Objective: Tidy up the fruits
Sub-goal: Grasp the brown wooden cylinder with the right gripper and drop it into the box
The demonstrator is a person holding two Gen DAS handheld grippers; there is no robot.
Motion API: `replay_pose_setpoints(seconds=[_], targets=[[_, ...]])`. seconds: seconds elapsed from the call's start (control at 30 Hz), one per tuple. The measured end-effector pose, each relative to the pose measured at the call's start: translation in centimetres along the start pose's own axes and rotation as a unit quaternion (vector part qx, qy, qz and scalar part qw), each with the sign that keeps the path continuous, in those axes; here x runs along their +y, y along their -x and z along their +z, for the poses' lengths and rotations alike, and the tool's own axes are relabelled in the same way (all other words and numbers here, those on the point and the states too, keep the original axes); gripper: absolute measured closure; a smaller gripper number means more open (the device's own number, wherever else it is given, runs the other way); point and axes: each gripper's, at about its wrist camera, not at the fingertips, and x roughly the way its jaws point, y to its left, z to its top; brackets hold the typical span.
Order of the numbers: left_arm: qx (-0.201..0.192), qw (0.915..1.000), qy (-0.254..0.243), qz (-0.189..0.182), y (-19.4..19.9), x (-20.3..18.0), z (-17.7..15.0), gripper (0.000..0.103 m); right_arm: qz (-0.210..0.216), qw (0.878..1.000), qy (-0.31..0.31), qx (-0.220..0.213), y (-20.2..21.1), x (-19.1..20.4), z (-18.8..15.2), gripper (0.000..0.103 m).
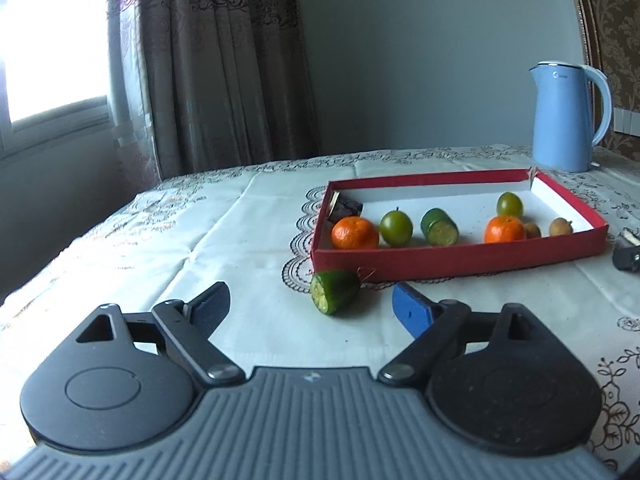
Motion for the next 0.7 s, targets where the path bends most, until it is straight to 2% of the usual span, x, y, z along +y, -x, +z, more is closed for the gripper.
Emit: replay_pose_setpoints(seconds=[0.23, 0.47, 0.6, 0.7], targets=[[0.017, 0.9995, 0.023, -0.015, -0.6, 0.7, -0.3, 0.012, -0.002, 1.000, 0.005, -0.029, 1.6, 0.7, 1.0, 0.071], [0.037, 0.9988, 0.021, -0.024, -1.2, 0.6, -0.5, 0.011, 0.011, 0.997, 0.009, -0.080, 2.9, 2.2, 4.6, 0.071], [0.043, 0.9985, 0.021, -0.026, -1.3, 0.5, -0.5, 0.011, 0.024, 0.995, 0.016, -0.095, 2.3, 3.7, 6.6, 0.071], [0.048, 0.9983, 0.023, -0.026, -1.5, 0.6, -0.6, 0.011, 0.031, 0.996, 0.013, -0.086, 0.4, 4.6, 7.5, 0.071]])
